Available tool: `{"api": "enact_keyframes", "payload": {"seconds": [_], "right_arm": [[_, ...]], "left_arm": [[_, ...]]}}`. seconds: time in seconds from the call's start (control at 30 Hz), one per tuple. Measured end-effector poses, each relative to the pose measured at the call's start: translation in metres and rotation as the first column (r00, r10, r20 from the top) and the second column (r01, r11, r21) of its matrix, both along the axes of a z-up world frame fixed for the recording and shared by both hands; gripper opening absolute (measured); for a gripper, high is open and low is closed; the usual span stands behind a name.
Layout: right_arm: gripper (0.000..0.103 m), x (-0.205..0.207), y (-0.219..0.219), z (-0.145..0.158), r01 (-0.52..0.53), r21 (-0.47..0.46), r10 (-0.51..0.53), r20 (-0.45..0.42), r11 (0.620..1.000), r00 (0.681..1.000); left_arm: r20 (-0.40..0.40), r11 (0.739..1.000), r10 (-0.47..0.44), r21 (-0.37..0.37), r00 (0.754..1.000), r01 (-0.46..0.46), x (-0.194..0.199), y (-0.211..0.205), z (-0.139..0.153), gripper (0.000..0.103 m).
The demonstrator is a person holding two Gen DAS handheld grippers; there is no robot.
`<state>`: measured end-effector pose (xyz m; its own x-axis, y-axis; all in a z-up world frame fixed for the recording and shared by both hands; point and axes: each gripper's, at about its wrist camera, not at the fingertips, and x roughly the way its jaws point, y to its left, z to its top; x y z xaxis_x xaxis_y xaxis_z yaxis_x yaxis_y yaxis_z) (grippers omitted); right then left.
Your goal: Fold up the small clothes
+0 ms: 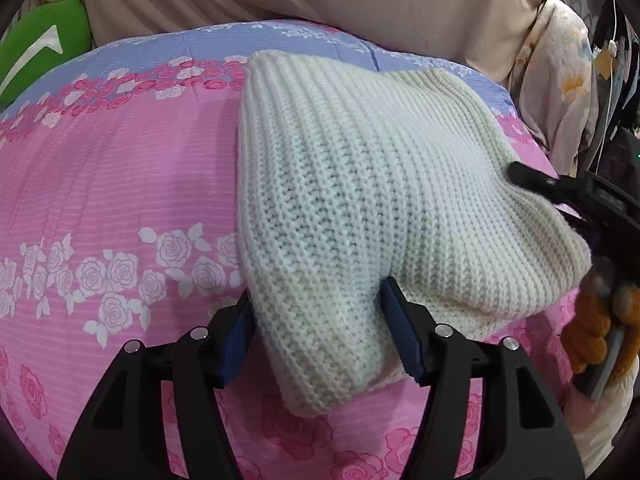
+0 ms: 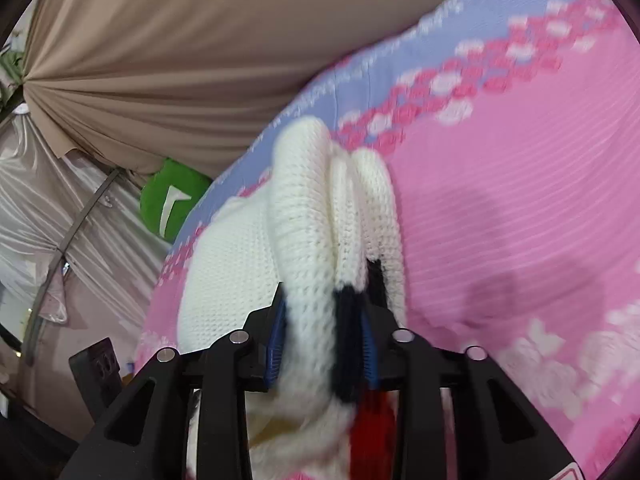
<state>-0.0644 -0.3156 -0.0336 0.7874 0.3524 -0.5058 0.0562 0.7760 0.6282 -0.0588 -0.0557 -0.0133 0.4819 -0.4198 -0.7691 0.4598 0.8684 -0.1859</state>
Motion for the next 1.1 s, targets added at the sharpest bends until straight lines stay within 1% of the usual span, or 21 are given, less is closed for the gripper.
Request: {"api": "enact_keyframes", "payload": {"seconds": [0.07,0.13,0.2,0.3,0.37,0.4,0.43,0.47,0.5,0.53,0.57,0.6,0.67,0.7,0.77,0.8,0.87,0.9,0.97,1.03,1.1], "right_arm": [[0.041,-0.021,0.007,0.016,-0.011,-0.042,0.013,0.046,0.999,0.999],[0.056,-0.038,0.019,0.028,-0.046,-0.066,0.051,0.076,0.997,0.996],[0.059,-0.049,0.034,0.032,-0.092,-0.098,0.100,0.077,0.991,0.992],[0.059,-0.053,0.053,0.020,-0.146,-0.125,0.152,0.044,0.981,0.987],[0.038,-0.048,0.062,0.007,-0.132,-0.181,0.135,0.008,0.975,0.991],[0.012,-0.044,0.061,0.002,-0.117,-0.193,0.116,-0.016,0.974,0.993],[0.013,-0.046,0.055,0.001,-0.108,-0.152,0.109,-0.001,0.982,0.994],[0.012,-0.052,0.047,0.004,-0.107,-0.085,0.111,0.044,0.991,0.993],[0.011,-0.061,0.037,0.010,-0.109,-0.020,0.110,0.098,0.994,0.989],[0.011,-0.069,0.029,0.015,-0.101,0.014,0.098,0.132,0.995,0.986],[0.011,-0.073,0.024,0.016,-0.091,0.028,0.087,0.133,0.995,0.987],[0.010,-0.073,0.018,0.010,-0.084,0.031,0.080,0.101,0.996,0.992],[0.010,-0.061,0.016,-0.019,-0.044,-0.022,0.043,-0.048,0.999,0.998],[0.010,-0.054,0.019,-0.039,-0.060,-0.024,0.057,-0.120,0.998,0.991],[0.009,-0.060,0.018,-0.042,-0.077,0.028,0.079,-0.081,0.997,0.994],[0.010,-0.063,0.019,-0.036,-0.078,0.020,0.080,-0.073,0.997,0.994],[0.016,-0.067,0.019,-0.025,-0.070,-0.005,0.070,-0.061,0.998,0.996],[0.023,-0.069,0.020,-0.017,-0.076,-0.016,0.075,-0.053,0.997,0.996],[0.027,-0.075,0.018,0.000,-0.067,-0.044,0.066,-0.013,0.997,0.998],[0.041,-0.078,0.011,0.021,-0.042,-0.054,0.044,0.041,0.998,0.998],[0.051,-0.071,0.004,0.036,-0.038,-0.066,0.044,0.093,0.997,0.995]], "left_arm": [[0.012,1.000,-0.001,-0.013,1.000,0.001,-0.005,0.005,0.010,0.058],[0.049,0.999,-0.006,-0.042,0.999,0.008,-0.013,0.011,0.026,0.058],[0.094,0.997,-0.014,-0.079,0.995,0.021,-0.022,0.014,0.045,0.059],[0.126,0.996,-0.044,-0.074,0.991,0.053,-0.026,0.005,0.053,0.063],[0.101,0.998,-0.055,-0.019,0.993,0.057,-0.021,-0.007,0.040,0.063],[0.078,0.998,-0.063,0.001,0.995,0.063,-0.018,-0.010,0.032,0.062],[0.062,0.998,-0.064,0.029,0.996,0.062,-0.017,-0.013,0.024,0.060],[0.066,0.996,-0.062,0.068,0.996,0.057,-0.018,-0.014,0.019,0.054],[0.078,0.994,-0.062,0.097,0.995,0.055,-0.020,-0.012,0.016,0.052],[0.085,0.991,-0.067,0.117,0.994,0.057,-0.022,-0.010,0.014,0.052],[0.077,0.990,-0.073,0.127,0.994,0.063,-0.023,-0.008,0.012,0.052],[0.069,0.989,-0.076,0.134,0.995,0.066,-0.024,-0.005,0.008,0.052],[0.055,0.987,-0.077,0.146,0.995,0.068,-0.024,-0.002,0.001,0.052],[0.054,0.987,-0.078,0.144,0.996,0.069,-0.025,-0.001,-0.002,0.053],[0.049,0.989,-0.073,0.135,0.996,0.066,-0.025,0.001,-0.001,0.053],[0.043,0.990,-0.070,0.126,0.997,0.064,-0.025,0.003,-0.001,0.053],[0.034,0.993,-0.067,0.103,0.997,0.063,-0.023,0.005,0.000,0.053],[0.031,0.994,-0.067,0.091,0.997,0.064,-0.024,0.007,0.002,0.053],[0.039,0.996,-0.072,0.062,0.997,0.069,-0.026,0.013,0.011,0.052],[0.063,0.997,-0.073,0.031,0.995,0.071,-0.029,0.018,0.024,0.051],[0.088,0.997,-0.076,-0.010,0.993,0.077,-0.030,0.020,0.040,0.052]]}}
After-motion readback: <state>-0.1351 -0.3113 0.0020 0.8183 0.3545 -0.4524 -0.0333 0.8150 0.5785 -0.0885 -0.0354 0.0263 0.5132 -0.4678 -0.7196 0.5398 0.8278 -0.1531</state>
